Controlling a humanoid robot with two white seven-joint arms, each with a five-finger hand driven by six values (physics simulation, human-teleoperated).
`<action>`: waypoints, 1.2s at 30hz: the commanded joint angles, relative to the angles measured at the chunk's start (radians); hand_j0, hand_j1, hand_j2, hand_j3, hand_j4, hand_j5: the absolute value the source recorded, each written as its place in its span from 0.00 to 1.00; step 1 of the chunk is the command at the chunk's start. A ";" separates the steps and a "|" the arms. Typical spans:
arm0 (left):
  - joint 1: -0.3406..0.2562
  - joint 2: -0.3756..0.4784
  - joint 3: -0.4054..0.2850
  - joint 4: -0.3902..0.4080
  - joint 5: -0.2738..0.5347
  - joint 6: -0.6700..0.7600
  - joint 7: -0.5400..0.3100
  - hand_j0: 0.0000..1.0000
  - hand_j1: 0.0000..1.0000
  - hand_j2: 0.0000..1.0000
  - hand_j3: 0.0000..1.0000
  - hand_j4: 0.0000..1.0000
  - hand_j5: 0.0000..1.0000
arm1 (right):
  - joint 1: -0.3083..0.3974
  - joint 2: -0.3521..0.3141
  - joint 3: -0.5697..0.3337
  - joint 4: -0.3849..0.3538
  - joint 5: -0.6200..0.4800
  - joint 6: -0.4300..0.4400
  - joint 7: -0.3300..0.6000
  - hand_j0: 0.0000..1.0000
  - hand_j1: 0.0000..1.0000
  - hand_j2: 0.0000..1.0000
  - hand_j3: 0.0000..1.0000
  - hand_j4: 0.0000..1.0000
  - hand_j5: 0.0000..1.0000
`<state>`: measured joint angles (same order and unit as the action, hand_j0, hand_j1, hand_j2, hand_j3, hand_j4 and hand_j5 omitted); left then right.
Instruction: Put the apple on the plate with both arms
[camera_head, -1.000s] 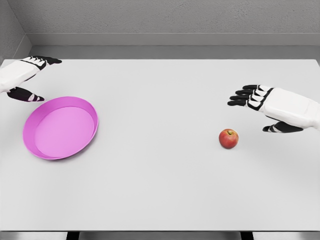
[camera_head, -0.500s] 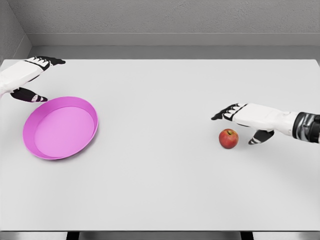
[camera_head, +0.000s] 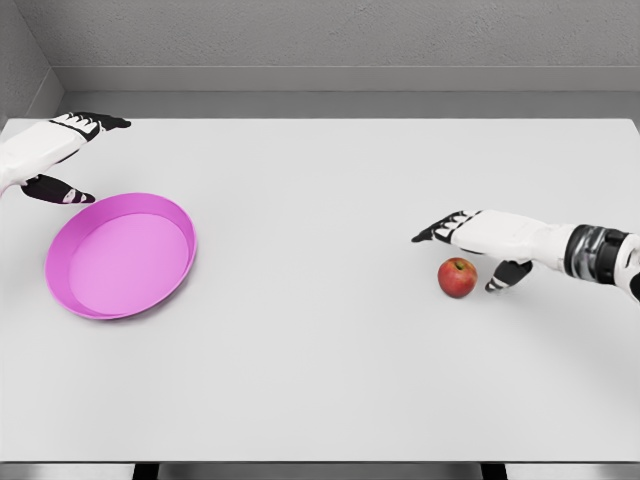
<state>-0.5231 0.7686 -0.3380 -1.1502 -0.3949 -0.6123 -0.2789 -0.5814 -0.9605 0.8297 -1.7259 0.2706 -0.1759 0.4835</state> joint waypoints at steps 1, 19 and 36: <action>0.000 0.001 0.002 0.000 0.007 0.001 0.000 1.00 1.00 1.00 1.00 1.00 1.00 | 0.000 0.016 0.035 0.002 -0.002 0.003 0.000 1.00 1.00 1.00 1.00 1.00 1.00; 0.000 0.001 0.001 0.000 0.007 0.001 0.000 1.00 1.00 1.00 1.00 1.00 1.00 | 0.000 0.011 0.048 0.023 -0.002 -0.002 0.000 0.46 0.46 0.46 0.46 0.46 0.46; 0.002 0.001 0.002 0.000 0.005 0.001 0.000 1.00 1.00 1.00 1.00 1.00 1.00 | -0.034 0.013 0.034 -0.020 -0.001 -0.011 0.001 0.36 0.36 0.36 0.36 0.36 0.36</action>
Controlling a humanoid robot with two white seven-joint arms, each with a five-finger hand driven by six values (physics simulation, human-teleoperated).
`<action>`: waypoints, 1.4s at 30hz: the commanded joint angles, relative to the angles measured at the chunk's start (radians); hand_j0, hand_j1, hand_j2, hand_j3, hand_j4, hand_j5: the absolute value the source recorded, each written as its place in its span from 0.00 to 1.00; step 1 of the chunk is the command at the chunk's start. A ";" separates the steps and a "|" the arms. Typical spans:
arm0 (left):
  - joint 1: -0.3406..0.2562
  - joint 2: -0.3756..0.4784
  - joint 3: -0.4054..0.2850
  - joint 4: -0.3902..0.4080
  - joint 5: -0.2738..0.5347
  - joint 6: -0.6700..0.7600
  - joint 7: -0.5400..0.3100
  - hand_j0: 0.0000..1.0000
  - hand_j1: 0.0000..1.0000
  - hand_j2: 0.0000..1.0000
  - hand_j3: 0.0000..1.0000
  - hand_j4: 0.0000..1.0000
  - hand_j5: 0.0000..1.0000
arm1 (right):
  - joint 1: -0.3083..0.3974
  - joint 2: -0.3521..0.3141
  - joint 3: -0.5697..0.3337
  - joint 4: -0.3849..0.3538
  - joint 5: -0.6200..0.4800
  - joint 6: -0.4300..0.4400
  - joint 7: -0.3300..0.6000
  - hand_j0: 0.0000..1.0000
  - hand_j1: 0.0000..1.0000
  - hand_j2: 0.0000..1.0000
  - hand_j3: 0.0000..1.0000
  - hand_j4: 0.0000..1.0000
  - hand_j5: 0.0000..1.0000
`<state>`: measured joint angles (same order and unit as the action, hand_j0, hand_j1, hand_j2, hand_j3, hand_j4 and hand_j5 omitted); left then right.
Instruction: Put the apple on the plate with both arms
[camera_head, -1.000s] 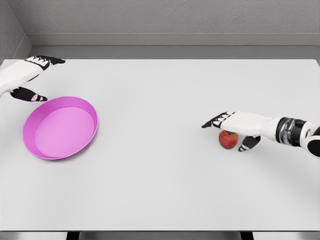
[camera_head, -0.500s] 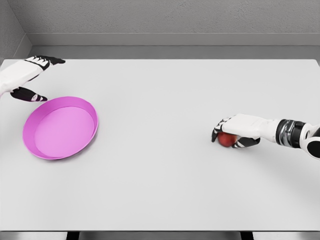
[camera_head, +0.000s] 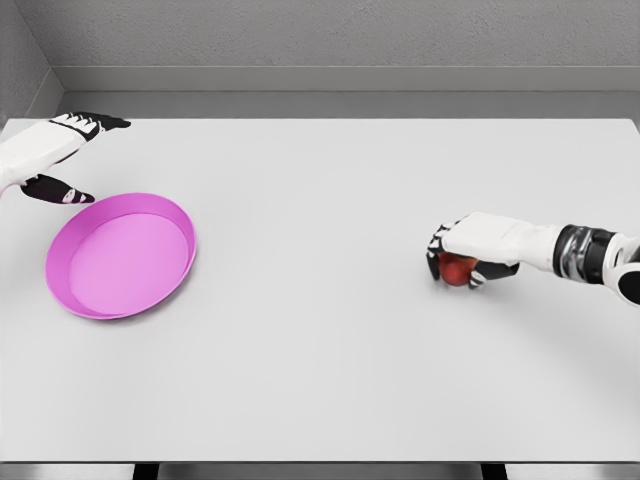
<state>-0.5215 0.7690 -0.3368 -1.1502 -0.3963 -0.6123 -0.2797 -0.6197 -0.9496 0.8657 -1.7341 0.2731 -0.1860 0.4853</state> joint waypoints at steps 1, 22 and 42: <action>0.000 0.001 0.001 0.000 0.007 0.001 0.001 1.00 1.00 1.00 1.00 1.00 1.00 | 0.000 0.003 -0.002 -0.013 -0.003 -0.003 -0.001 0.36 0.36 0.36 0.36 0.36 0.36; 0.000 0.004 -0.001 0.000 0.008 0.001 0.001 1.00 1.00 1.00 1.00 1.00 1.00 | -0.066 0.224 0.013 -0.019 -0.006 -0.092 -0.001 0.37 0.37 0.37 0.37 0.37 0.37; -0.002 0.004 -0.001 0.000 0.008 0.001 0.001 1.00 1.00 1.00 1.00 1.00 1.00 | -0.103 0.387 0.059 -0.018 -0.008 -0.085 -0.001 0.37 0.37 0.37 0.37 0.37 0.37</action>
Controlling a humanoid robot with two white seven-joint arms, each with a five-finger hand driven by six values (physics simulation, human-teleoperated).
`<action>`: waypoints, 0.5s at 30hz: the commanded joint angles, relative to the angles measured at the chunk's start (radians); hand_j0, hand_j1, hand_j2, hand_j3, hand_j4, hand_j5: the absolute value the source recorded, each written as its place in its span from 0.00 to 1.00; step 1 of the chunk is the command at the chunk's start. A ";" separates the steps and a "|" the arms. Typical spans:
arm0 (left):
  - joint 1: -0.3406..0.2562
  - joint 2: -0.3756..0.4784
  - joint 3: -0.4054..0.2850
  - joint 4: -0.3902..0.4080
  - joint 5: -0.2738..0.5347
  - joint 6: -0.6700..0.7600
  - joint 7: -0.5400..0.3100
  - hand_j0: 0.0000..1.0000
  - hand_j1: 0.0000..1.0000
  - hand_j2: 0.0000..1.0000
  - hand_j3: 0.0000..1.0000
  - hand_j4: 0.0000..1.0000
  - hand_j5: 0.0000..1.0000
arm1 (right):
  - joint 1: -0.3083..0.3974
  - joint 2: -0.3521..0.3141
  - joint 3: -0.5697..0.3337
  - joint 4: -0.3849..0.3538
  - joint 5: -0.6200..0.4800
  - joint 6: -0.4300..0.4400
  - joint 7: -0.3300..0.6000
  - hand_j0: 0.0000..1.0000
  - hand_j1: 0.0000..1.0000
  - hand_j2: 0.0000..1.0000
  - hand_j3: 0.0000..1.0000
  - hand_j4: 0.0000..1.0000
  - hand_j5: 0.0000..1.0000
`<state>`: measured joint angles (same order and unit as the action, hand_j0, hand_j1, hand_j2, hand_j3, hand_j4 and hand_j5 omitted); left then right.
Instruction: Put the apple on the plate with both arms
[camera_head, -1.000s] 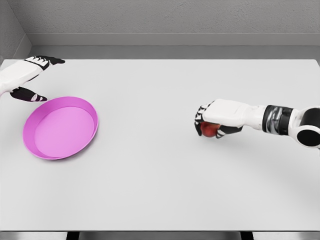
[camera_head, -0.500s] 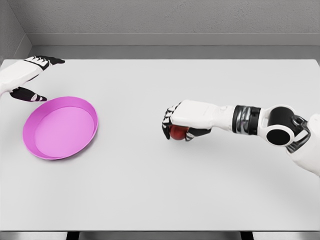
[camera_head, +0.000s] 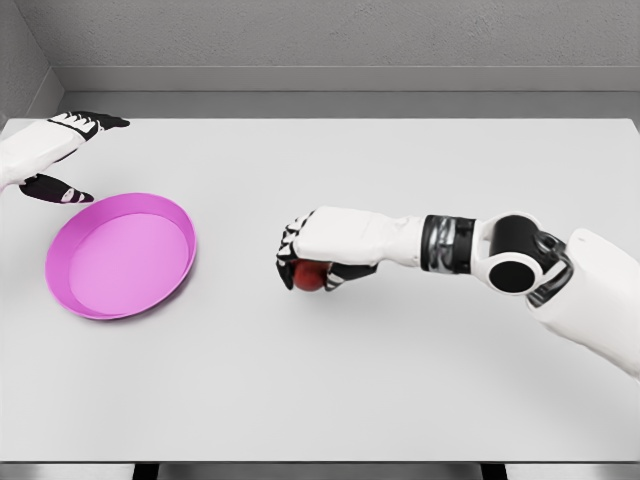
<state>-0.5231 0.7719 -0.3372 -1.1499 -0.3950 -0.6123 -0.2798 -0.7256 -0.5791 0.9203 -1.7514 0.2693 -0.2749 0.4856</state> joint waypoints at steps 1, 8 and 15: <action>0.002 0.001 0.001 -0.001 0.007 0.001 0.001 1.00 1.00 1.00 1.00 1.00 1.00 | -0.002 0.019 0.012 0.001 -0.004 0.006 -0.001 0.37 0.37 0.37 0.37 0.37 0.37; 0.000 0.001 0.000 -0.001 0.007 0.001 0.001 1.00 1.00 1.00 1.00 1.00 1.00 | -0.002 0.018 0.012 0.004 -0.004 0.037 -0.008 1.00 1.00 1.00 1.00 1.00 1.00; 0.002 0.001 0.001 -0.001 0.007 0.001 0.001 1.00 1.00 1.00 1.00 1.00 1.00 | -0.002 0.009 0.005 0.000 -0.002 0.037 -0.008 1.00 1.00 1.00 1.00 1.00 1.00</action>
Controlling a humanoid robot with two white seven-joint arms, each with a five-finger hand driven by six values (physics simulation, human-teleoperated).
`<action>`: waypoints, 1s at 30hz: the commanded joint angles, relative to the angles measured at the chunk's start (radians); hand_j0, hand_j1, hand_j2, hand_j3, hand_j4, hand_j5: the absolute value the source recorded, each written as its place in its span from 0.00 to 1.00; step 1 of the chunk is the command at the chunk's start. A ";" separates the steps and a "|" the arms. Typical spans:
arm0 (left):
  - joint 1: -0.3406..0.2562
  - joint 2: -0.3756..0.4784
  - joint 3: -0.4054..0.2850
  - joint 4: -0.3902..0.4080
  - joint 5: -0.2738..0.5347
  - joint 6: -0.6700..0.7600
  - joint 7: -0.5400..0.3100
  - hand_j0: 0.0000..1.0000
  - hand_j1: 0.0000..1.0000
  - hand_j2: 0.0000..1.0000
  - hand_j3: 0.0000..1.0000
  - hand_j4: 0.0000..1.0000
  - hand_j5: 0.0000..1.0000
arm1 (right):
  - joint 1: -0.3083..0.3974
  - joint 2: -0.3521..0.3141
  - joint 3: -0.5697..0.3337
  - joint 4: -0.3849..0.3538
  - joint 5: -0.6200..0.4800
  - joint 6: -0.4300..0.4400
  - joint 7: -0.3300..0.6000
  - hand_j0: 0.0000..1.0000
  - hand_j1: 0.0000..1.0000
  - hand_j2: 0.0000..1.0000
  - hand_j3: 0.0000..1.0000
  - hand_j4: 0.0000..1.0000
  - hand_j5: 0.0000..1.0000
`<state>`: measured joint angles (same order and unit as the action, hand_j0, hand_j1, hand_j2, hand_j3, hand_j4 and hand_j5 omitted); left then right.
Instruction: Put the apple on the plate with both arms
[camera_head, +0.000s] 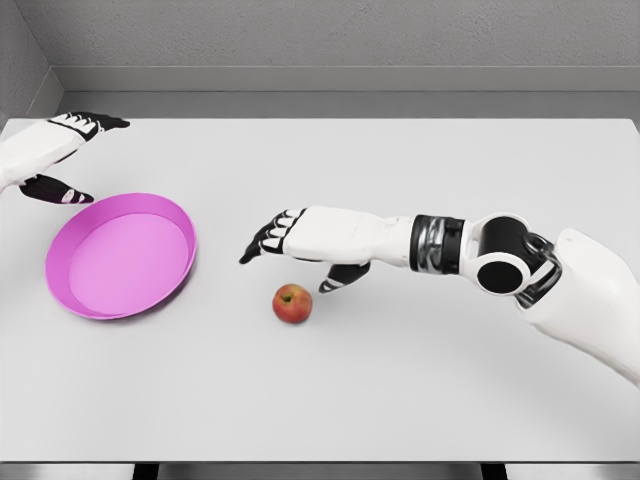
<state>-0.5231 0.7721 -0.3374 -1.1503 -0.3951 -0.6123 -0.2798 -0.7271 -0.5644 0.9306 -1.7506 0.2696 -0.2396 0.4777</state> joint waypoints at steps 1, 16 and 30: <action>0.000 0.001 0.000 0.000 0.007 0.001 0.001 1.00 1.00 1.00 1.00 1.00 1.00 | -0.002 -0.017 -0.016 -0.001 -0.001 0.000 -0.001 1.00 1.00 1.00 1.00 1.00 1.00; 0.008 0.006 -0.025 -0.164 -0.005 0.001 -0.075 1.00 1.00 1.00 1.00 1.00 1.00 | 0.212 -0.304 -0.523 0.037 -0.006 -0.076 0.006 1.00 1.00 1.00 1.00 1.00 1.00; -0.077 -0.016 -0.221 -0.565 -0.231 0.001 -0.222 1.00 1.00 1.00 1.00 1.00 1.00 | 0.377 -0.341 -0.615 0.141 -0.004 -0.076 0.006 1.00 1.00 1.00 1.00 1.00 1.00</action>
<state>-0.6212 0.7635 -0.5168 -1.6859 -0.6028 -0.6122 -0.4811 -0.3497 -0.9011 0.3329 -1.6059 0.2695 -0.3172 0.4838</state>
